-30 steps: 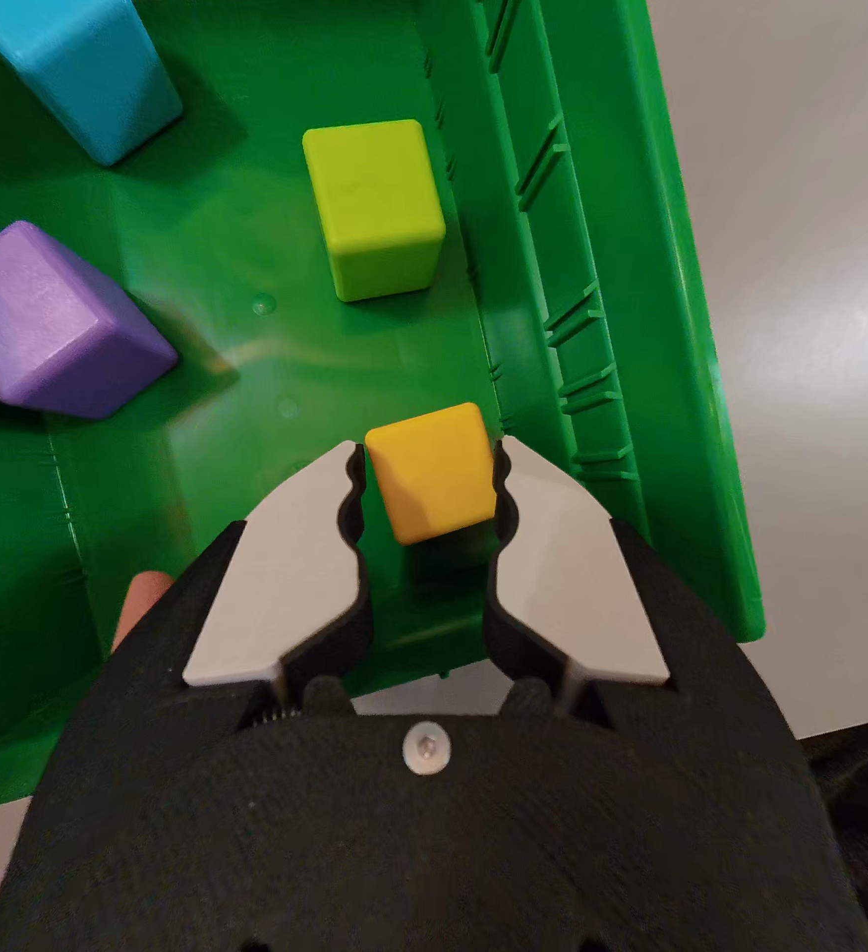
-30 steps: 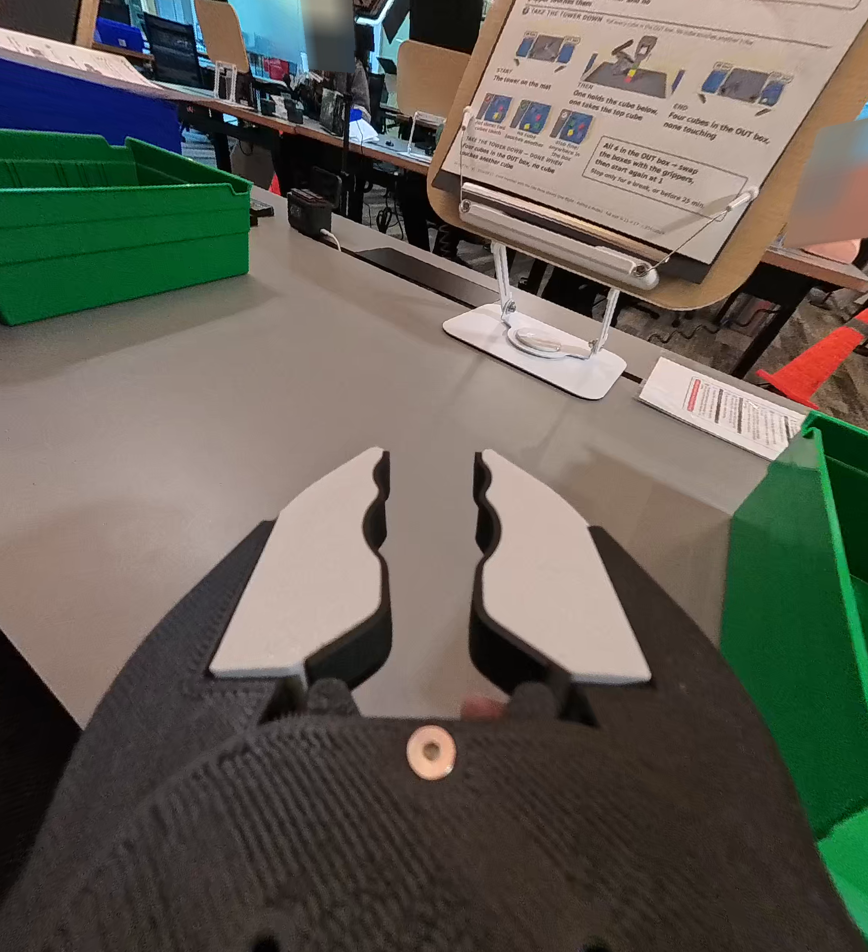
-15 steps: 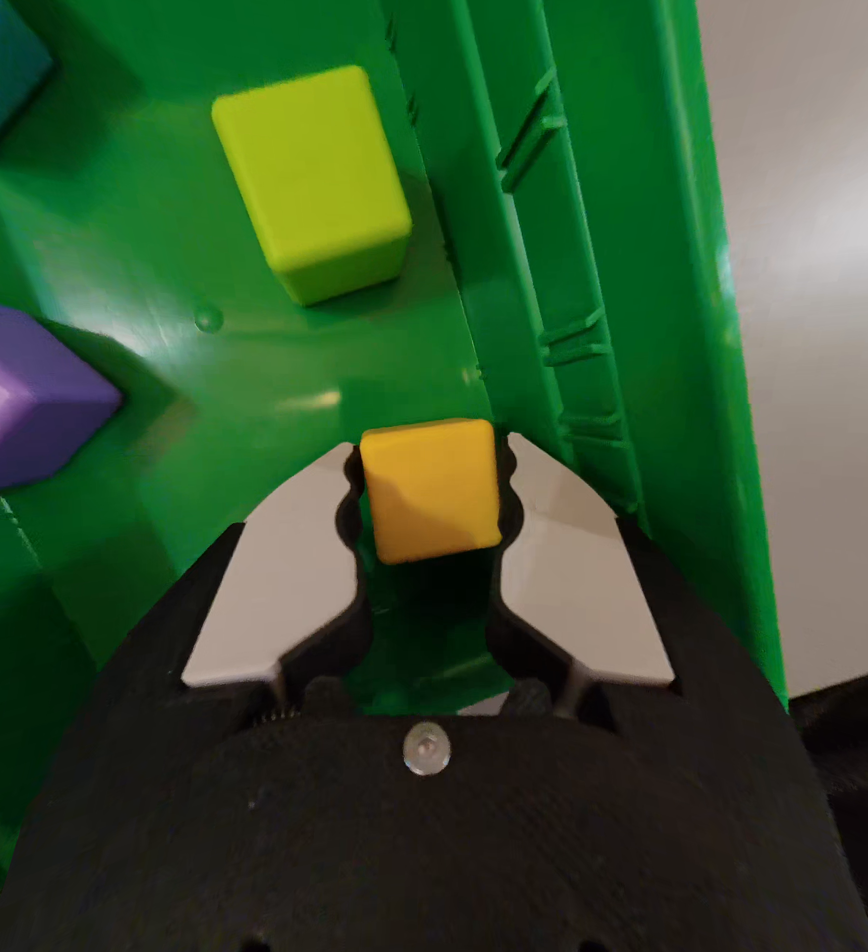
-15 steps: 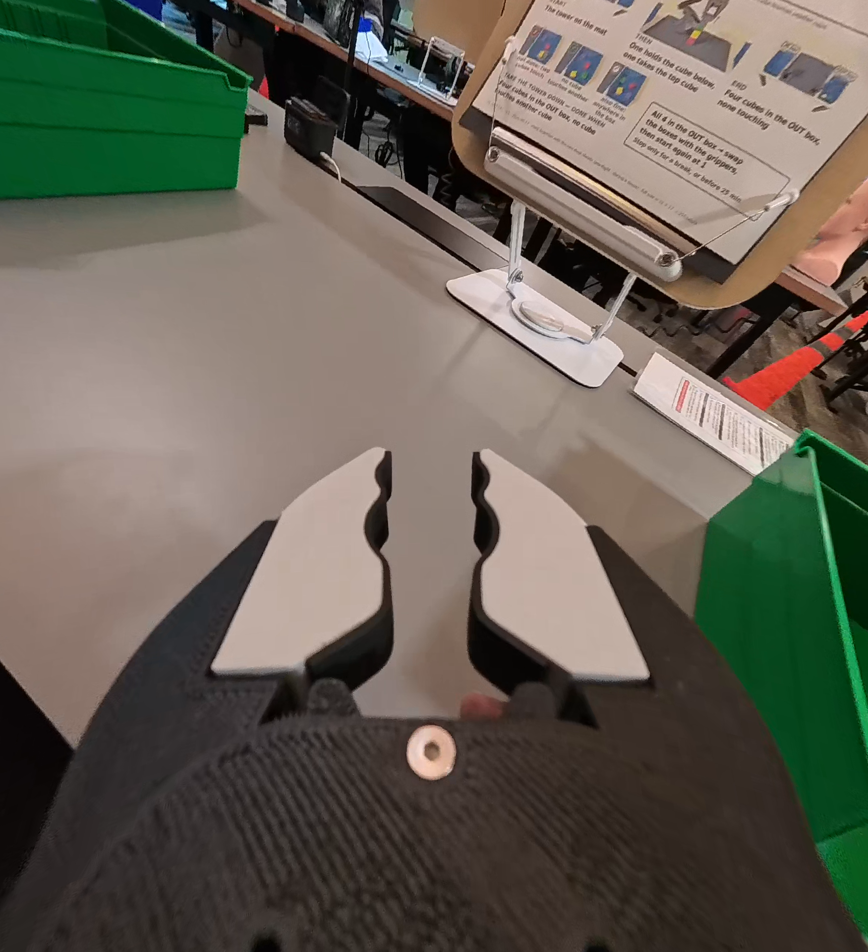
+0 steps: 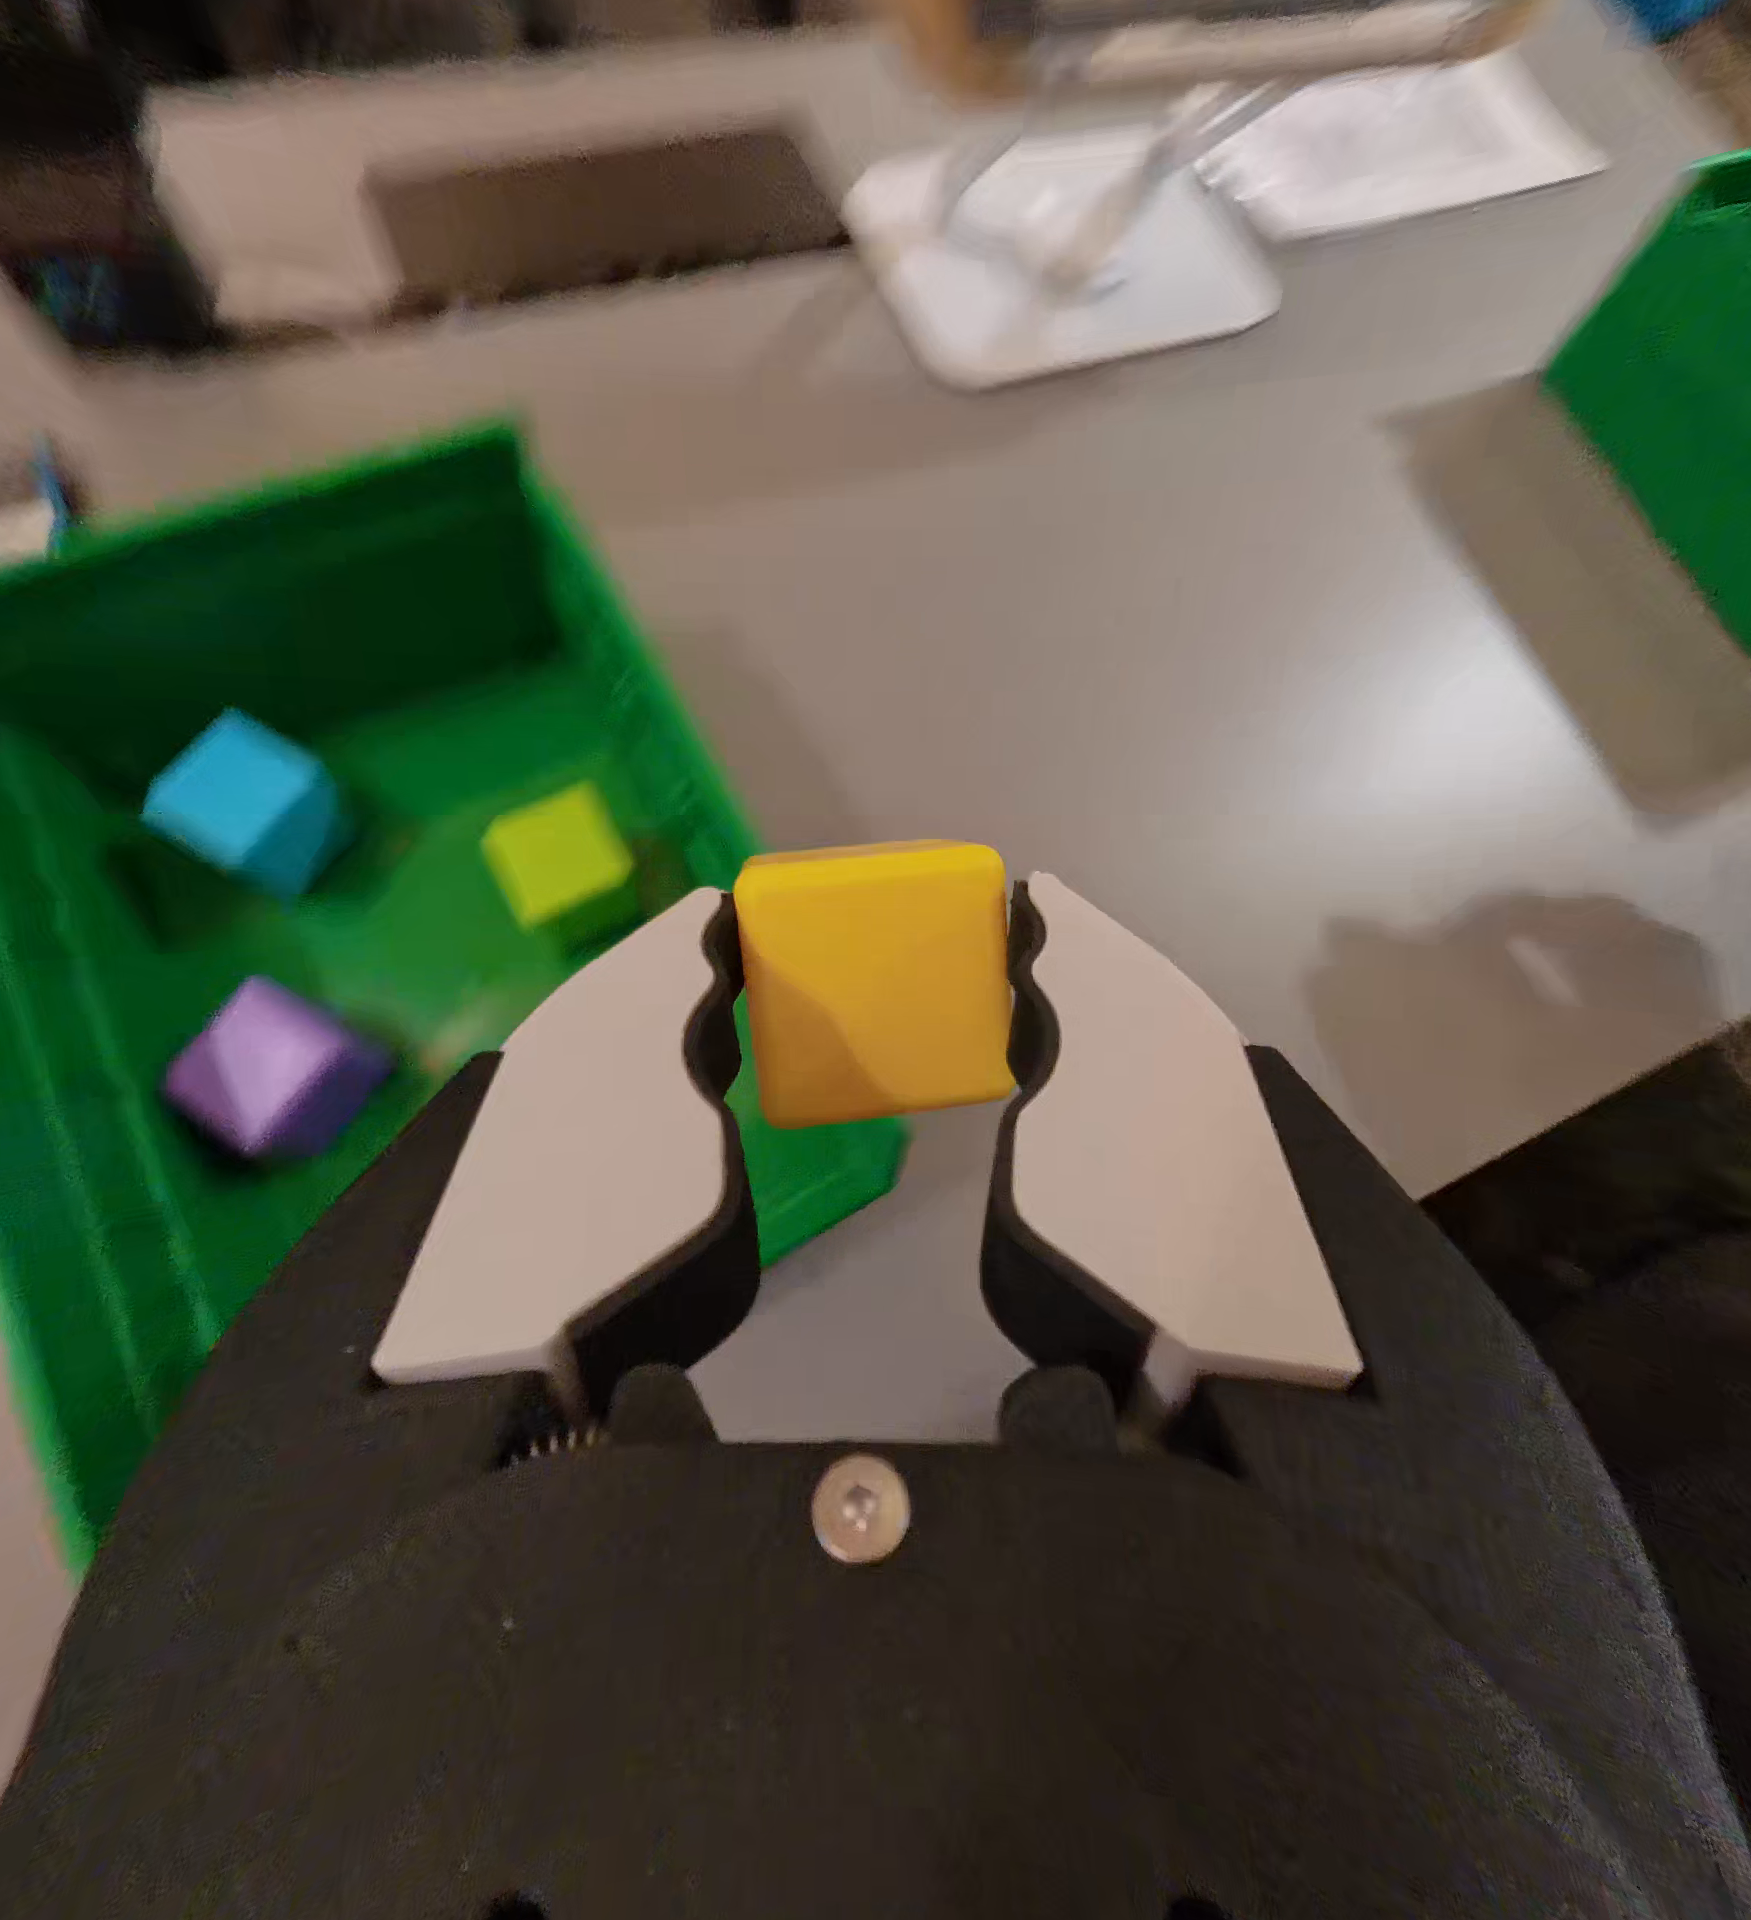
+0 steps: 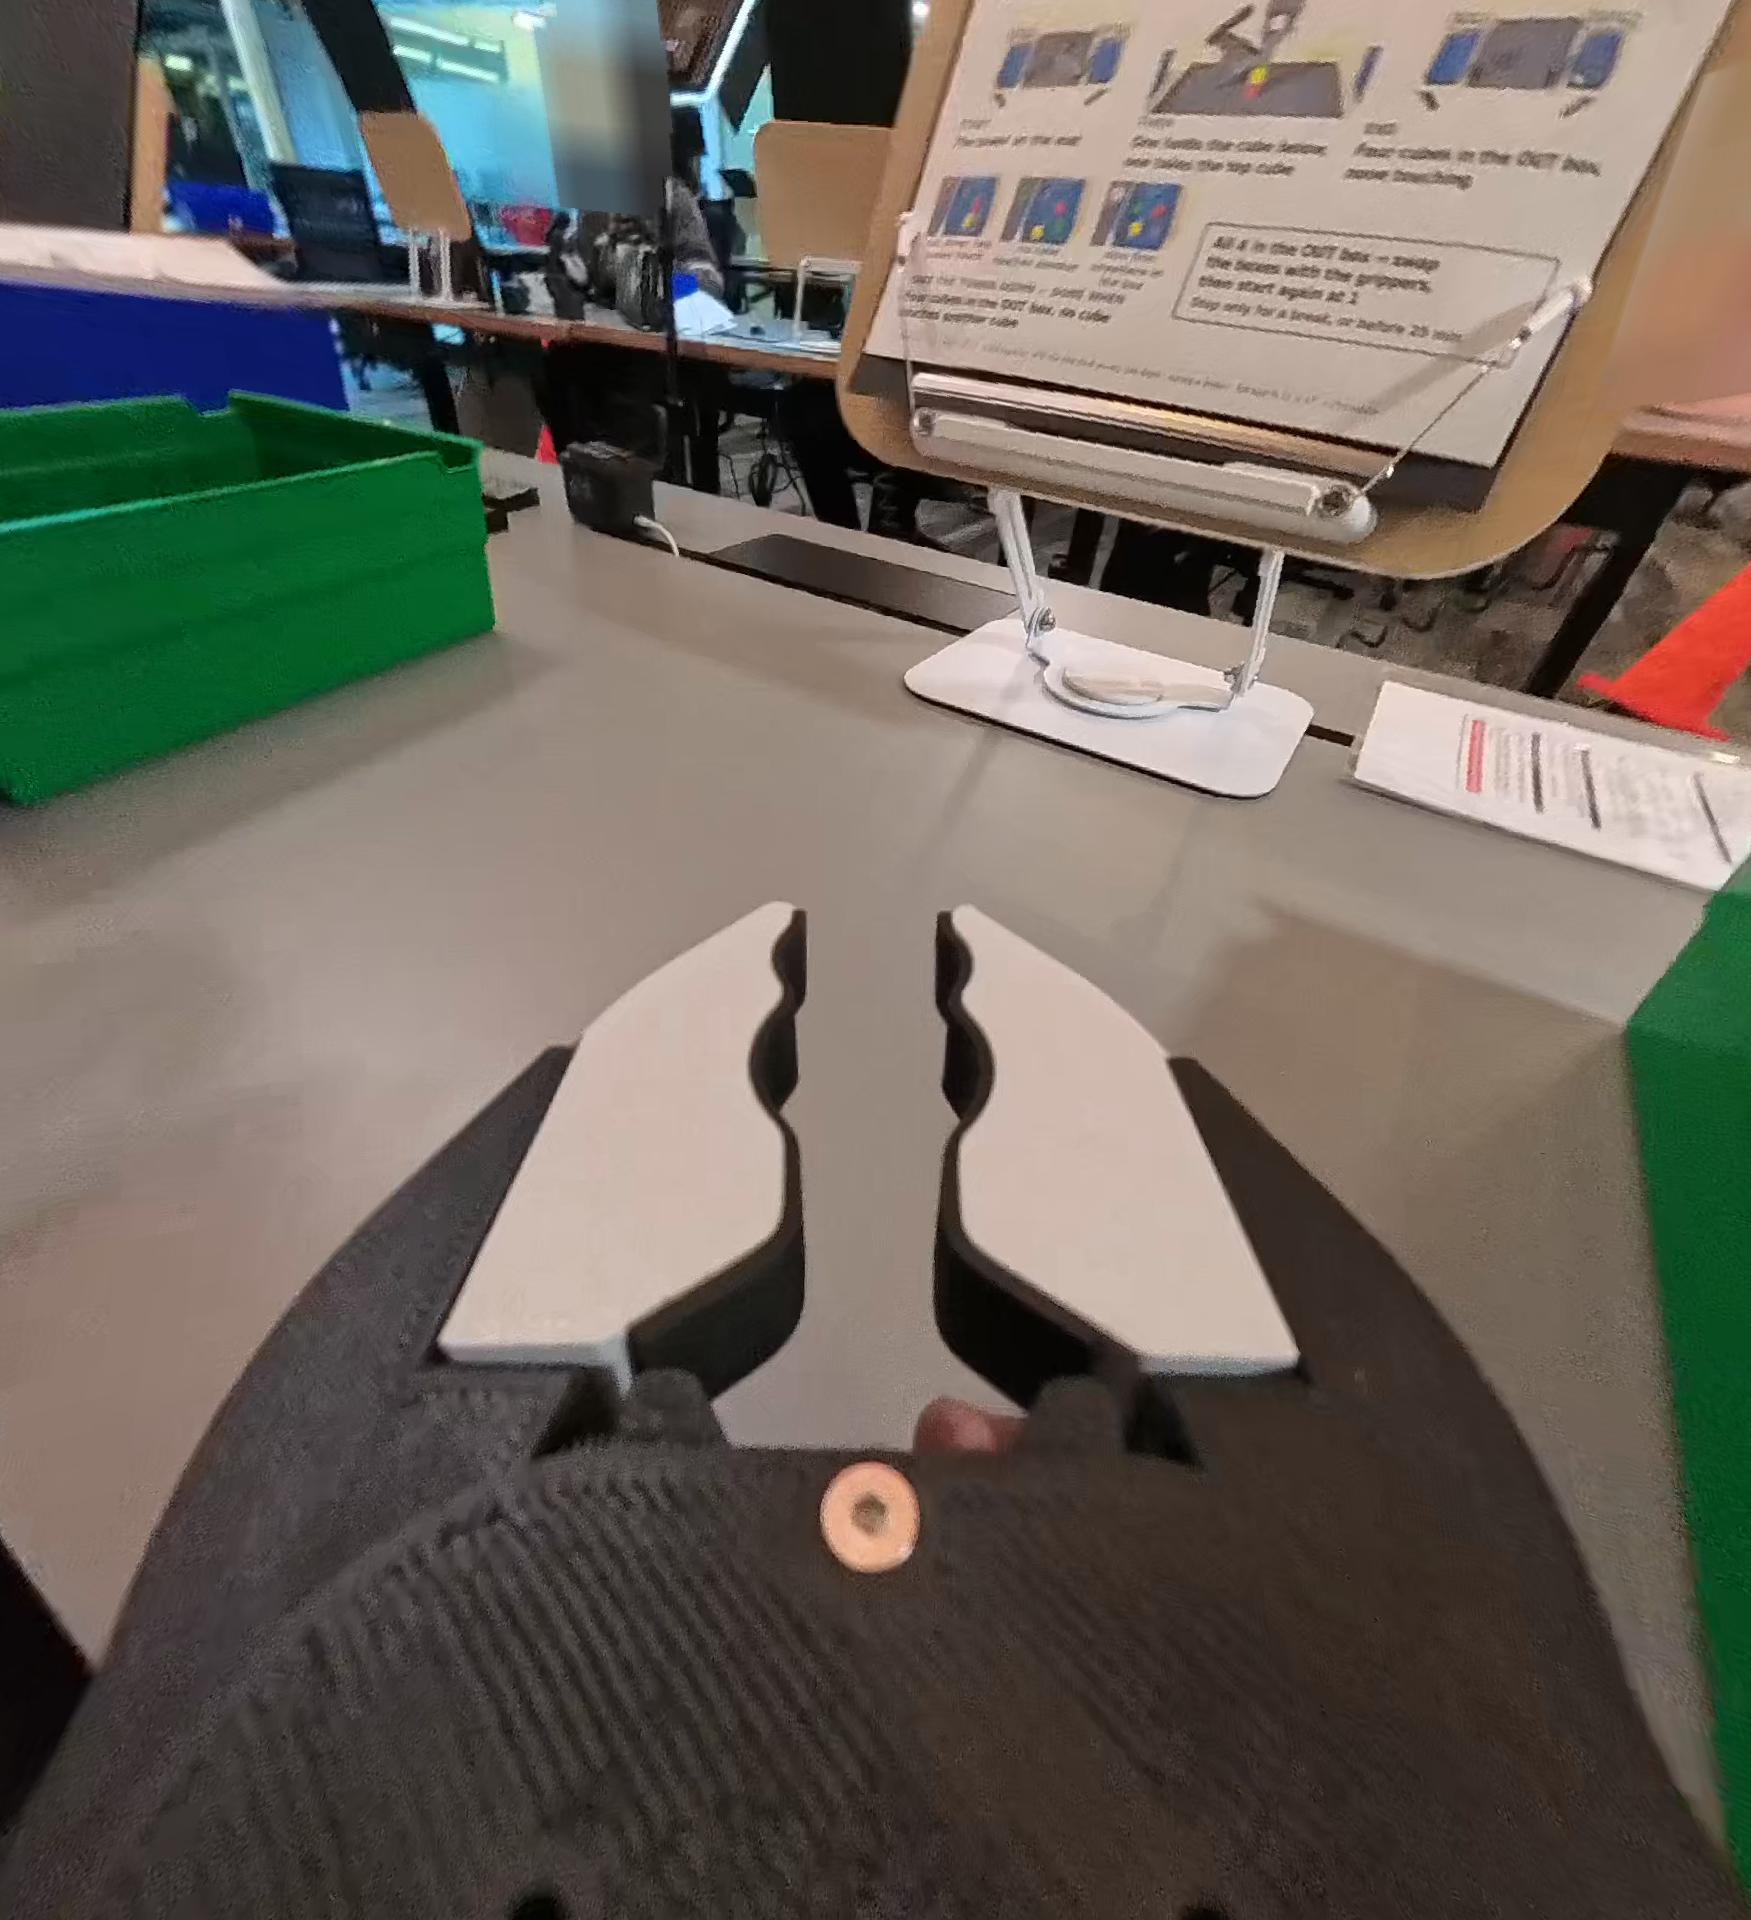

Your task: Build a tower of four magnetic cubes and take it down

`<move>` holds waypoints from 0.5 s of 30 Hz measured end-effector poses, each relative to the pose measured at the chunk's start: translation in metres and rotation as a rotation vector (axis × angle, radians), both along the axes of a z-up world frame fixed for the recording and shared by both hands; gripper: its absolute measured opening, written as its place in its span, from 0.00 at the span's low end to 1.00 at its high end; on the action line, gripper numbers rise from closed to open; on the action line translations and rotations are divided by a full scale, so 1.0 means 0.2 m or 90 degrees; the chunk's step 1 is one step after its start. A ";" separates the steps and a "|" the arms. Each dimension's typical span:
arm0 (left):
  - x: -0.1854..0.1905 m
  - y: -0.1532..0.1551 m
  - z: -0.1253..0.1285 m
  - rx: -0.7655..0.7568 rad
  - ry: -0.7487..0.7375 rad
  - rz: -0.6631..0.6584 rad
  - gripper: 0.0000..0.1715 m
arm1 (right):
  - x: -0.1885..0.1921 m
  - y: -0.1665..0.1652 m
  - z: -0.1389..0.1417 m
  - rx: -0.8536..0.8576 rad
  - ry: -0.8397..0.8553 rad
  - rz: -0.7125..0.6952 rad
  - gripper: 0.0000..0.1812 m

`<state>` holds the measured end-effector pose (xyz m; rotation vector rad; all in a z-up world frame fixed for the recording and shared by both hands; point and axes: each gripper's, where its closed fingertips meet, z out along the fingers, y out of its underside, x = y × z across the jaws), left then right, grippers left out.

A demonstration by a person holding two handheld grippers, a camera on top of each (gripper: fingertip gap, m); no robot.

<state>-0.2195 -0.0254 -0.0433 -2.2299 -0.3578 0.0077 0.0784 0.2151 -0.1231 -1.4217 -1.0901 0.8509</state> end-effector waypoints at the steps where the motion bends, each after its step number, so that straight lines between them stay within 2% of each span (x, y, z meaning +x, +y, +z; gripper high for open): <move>1: 0.12 0.08 0.07 0.026 0.034 -0.051 0.30 | -0.01 0.02 -0.02 -0.014 0.003 -0.007 0.13; 3: 0.37 0.26 0.12 0.054 0.083 -0.165 0.30 | -0.01 0.04 -0.07 -0.022 -0.019 -0.010 0.13; 4: 0.49 0.36 0.09 0.059 0.090 -0.207 0.30 | 0.00 0.05 -0.09 -0.017 -0.033 -0.012 0.13; 6: 0.68 0.58 -0.06 0.045 0.054 -0.252 0.30 | 0.05 0.09 -0.07 -0.001 -0.038 -0.029 0.13; 8: 0.82 0.80 -0.28 0.013 0.014 -0.310 0.30 | 0.09 0.10 -0.04 -0.004 -0.026 -0.038 0.13; 11: 0.92 1.04 -0.58 -0.057 0.007 -0.364 0.30 | 0.15 0.08 -0.03 -0.014 -0.026 -0.030 0.13; 13: 0.95 1.14 -0.68 -0.077 0.031 -0.421 0.30 | 0.17 0.06 -0.03 -0.006 -0.027 -0.025 0.12; 15: 1.01 1.19 -0.72 -0.085 0.058 -0.518 0.30 | 0.17 0.07 -0.04 0.003 -0.035 -0.024 0.12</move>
